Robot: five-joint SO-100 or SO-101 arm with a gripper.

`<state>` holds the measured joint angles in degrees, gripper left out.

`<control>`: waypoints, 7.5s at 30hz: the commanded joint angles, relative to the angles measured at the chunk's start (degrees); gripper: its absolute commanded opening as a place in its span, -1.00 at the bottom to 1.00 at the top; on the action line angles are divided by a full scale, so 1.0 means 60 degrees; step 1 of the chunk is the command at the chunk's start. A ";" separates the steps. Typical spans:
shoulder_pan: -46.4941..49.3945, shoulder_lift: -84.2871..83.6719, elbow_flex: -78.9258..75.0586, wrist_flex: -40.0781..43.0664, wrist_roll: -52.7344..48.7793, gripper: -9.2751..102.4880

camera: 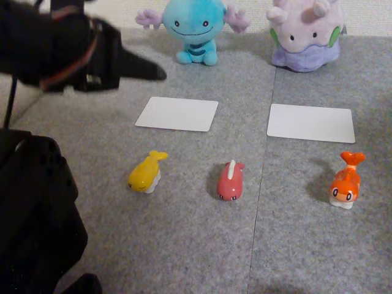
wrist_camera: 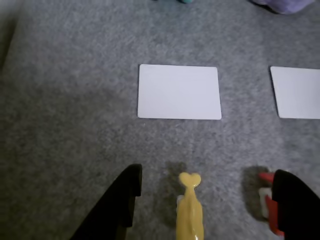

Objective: Wooper wants to eat egg sudhi, and Goomy wants to eat shrimp sushi

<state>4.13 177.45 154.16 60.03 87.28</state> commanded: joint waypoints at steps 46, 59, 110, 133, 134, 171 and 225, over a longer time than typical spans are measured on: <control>0.0908 -1.3052 -0.2842 -0.0864 -0.2798 -0.59; 0.1011 -1.3066 -0.2754 -0.0220 -0.4058 -0.72; 0.0952 -1.8706 -1.3828 0.2739 -0.1978 -0.78; 0.0923 -2.0962 -1.6055 0.2637 -0.1187 -0.20; 0.0894 -2.0845 -1.6055 0.2754 -0.1157 -0.19; 0.8760 -1.8867 -1.5908 0.6006 -0.7046 -0.20; 0.5112 -1.8442 -1.6069 0.3003 -0.3882 -0.72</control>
<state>36.12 61.96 59.94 80.42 62.67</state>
